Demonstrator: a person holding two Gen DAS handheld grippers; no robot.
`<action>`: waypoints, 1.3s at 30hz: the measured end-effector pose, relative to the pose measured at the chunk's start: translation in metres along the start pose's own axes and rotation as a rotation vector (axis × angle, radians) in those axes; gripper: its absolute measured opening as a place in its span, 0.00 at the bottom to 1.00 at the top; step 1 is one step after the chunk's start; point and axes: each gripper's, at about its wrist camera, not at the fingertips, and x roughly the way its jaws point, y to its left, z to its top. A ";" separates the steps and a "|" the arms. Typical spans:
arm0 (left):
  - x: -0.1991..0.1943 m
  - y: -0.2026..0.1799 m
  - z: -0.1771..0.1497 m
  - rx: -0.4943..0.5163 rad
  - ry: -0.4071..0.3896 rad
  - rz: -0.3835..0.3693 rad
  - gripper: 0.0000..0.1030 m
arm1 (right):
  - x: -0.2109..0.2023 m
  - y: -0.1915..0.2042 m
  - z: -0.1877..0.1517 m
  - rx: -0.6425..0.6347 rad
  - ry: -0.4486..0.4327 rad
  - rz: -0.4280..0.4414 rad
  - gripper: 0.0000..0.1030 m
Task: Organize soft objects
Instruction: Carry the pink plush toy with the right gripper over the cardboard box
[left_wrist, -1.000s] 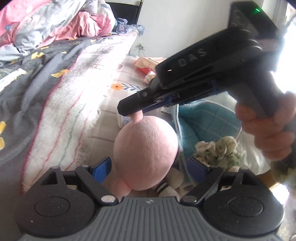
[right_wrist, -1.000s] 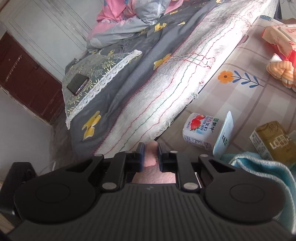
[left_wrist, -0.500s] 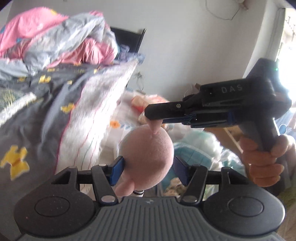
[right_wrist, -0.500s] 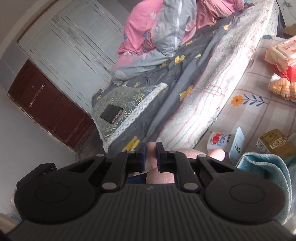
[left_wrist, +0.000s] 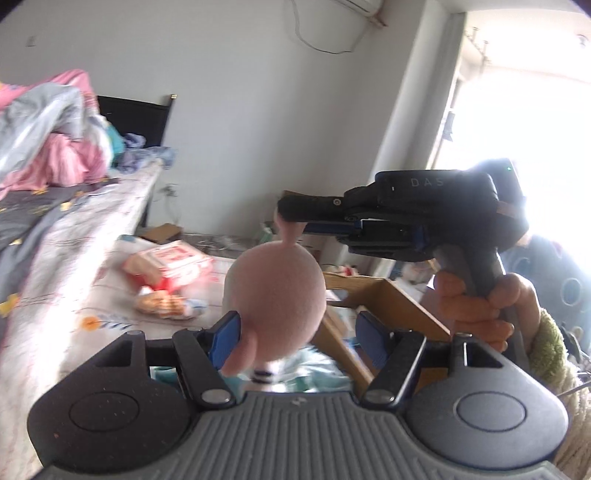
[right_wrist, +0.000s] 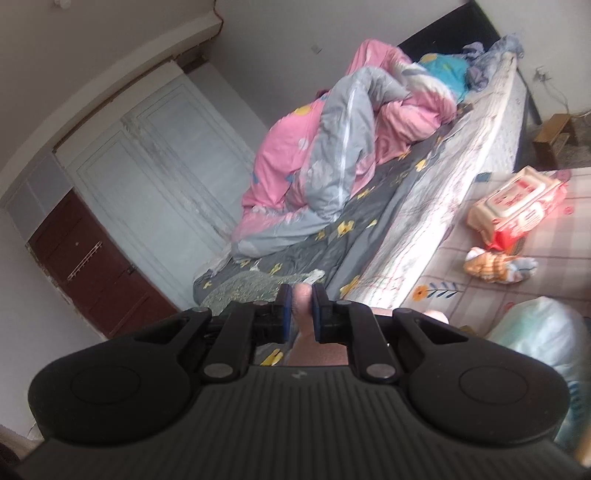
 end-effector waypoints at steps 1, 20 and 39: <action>0.005 -0.007 -0.001 0.006 0.002 -0.017 0.70 | -0.018 -0.007 0.003 0.009 -0.026 -0.025 0.10; 0.045 -0.010 -0.017 -0.050 0.092 0.020 0.70 | -0.162 -0.185 0.013 0.131 -0.058 -0.449 0.10; 0.063 -0.004 -0.026 -0.066 0.135 -0.006 0.70 | -0.196 -0.218 -0.066 0.207 0.144 -0.731 0.11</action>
